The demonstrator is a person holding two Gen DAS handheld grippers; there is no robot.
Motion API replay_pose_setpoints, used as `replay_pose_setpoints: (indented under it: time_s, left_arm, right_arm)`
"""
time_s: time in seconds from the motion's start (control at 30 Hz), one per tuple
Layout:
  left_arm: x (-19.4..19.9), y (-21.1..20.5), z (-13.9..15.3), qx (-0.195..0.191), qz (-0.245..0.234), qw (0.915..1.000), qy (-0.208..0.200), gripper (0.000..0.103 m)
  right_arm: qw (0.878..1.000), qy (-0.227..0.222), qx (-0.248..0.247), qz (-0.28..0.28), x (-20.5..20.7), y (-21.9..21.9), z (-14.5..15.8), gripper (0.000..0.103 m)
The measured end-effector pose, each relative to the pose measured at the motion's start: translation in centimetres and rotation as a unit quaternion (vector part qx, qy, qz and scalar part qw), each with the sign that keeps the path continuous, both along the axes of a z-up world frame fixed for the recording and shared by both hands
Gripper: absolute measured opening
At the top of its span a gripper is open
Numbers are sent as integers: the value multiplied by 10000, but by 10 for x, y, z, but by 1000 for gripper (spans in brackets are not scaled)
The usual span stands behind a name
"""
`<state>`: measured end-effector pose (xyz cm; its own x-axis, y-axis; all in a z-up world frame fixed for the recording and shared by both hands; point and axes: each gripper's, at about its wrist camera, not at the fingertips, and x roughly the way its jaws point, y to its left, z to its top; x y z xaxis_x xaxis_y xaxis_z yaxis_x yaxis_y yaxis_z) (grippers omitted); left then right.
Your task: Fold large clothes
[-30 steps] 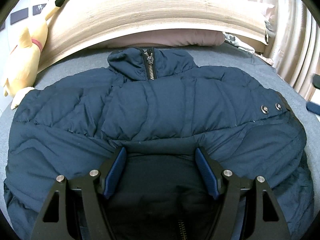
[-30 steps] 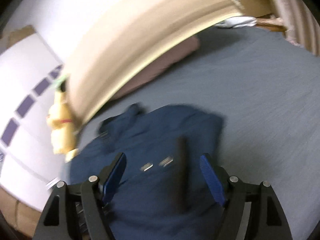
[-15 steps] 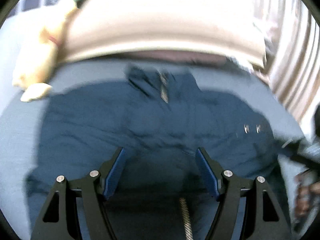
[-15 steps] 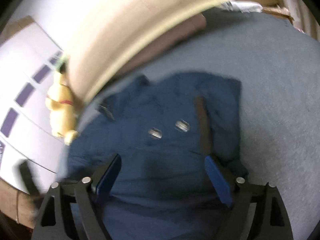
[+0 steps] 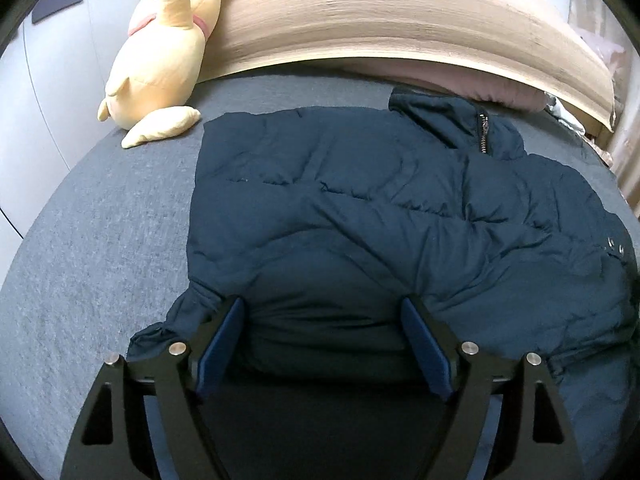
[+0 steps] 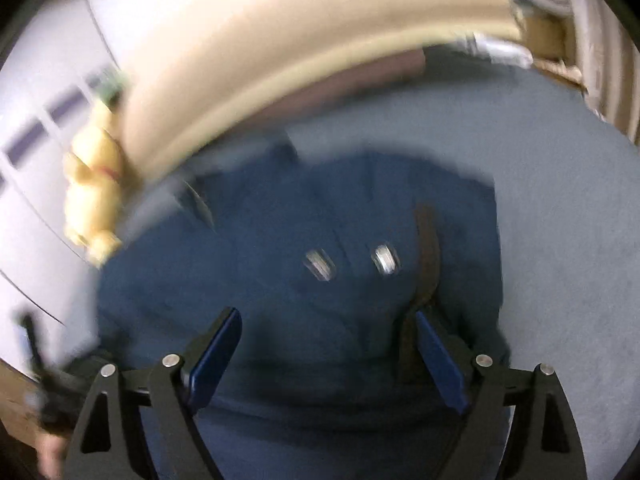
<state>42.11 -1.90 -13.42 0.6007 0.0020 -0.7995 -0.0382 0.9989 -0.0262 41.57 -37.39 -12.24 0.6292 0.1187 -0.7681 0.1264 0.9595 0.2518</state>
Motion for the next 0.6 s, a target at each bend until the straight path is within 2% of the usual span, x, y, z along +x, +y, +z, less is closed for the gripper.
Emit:
replay_pose_setpoints:
  time_s: [0.03, 0.07, 0.13, 0.2, 0.33, 0.47, 0.53, 0.6]
  left_arm:
    - [-1, 1, 4, -62, -14, 10000, 20, 81]
    - [-5, 2, 5, -109, -22, 9999, 37, 81]
    - [-13, 6, 12, -225, -47, 9997, 29, 81]
    - [-18, 9, 19, -182, -42, 9998, -52, 81]
    - [-22, 14, 29, -107, 0, 9998, -178, 81]
    - [-23, 23, 33, -168, 76, 9997, -187, 81]
    - [-24, 26, 34, -168, 118, 9996, -184, 81]
    - [-26, 29, 36, -184, 149, 9994, -246, 81]
  right_arm:
    - [9999, 110, -12, -35, 3, -3, -10, 89]
    - [10000, 36, 50, -69, 2, -5, -8, 89]
    - [9998, -2, 15, -176, -2, -8, -1, 89]
    - [9997, -142, -17, -214, -11, -11, 9, 89]
    - [9954, -834, -393, -259, -36, 0, 49, 89]
    - [9887, -1350, -646, -32, -43, 29, 67, 90]
    - [9900, -1220, -678, 212, -32, 43, 61, 90]
    - [9941, -833, -596, 363, -18, 46, 42, 90]
